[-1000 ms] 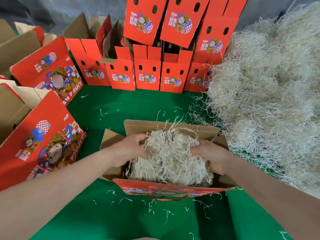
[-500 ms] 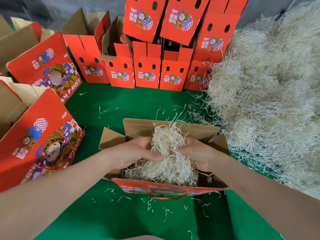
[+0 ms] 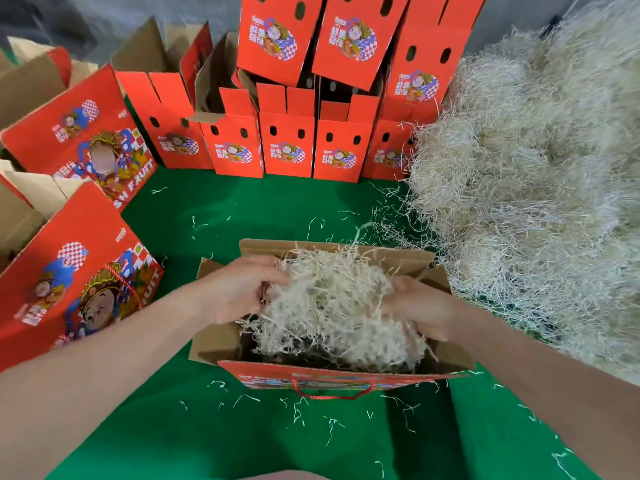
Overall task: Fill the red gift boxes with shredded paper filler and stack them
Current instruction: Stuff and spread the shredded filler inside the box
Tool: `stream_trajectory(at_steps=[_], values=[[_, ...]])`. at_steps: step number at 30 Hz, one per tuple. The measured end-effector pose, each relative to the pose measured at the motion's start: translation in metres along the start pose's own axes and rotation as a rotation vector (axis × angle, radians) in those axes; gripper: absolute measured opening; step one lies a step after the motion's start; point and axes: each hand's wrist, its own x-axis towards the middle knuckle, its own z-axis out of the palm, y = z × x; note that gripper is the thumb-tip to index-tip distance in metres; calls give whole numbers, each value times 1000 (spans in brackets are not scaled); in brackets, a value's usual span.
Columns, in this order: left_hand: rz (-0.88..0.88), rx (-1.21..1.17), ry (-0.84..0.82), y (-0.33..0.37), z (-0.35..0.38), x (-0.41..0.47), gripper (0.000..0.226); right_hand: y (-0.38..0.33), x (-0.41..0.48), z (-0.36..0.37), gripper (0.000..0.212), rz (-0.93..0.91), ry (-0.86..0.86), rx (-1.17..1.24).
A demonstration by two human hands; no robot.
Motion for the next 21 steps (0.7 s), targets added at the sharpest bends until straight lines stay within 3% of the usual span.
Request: stream_trajectory(at_steps=[2, 3, 4, 6, 8, 11, 14, 16, 18, 21], values=[[-69, -48, -102, 2, 14, 4, 82, -7, 6, 18, 60, -32, -120, -2], [-92, -26, -135, 3, 24, 3, 79, -10, 10, 26, 65, -26, -119, 5], [-105, 13, -136, 4, 31, 3, 61, -12, 14, 32, 70, -10, -90, 5], [-115, 100, -38, 3, 34, 0, 28, -11, 19, 32, 56, 9, -7, -43], [-100, 183, 102, -4, 18, -1, 18, -3, 18, 18, 47, 65, 42, -96], [-87, 259, 196, -12, -7, -6, 28, 8, 13, -4, 62, 147, 72, -158], [-98, 570, 196, -18, -16, 0, 58, 10, 13, -10, 40, 172, 52, -322], [-71, 961, 196, -17, -15, 3, 47, 6, 15, -7, 23, 162, 39, -491], [-57, 1267, 101, -12, -7, 9, 28, 1, 25, 0, 38, 105, 2, -656], [-70, 1371, -98, -11, 12, 33, 34, -8, 48, 17, 38, 14, -130, -827]])
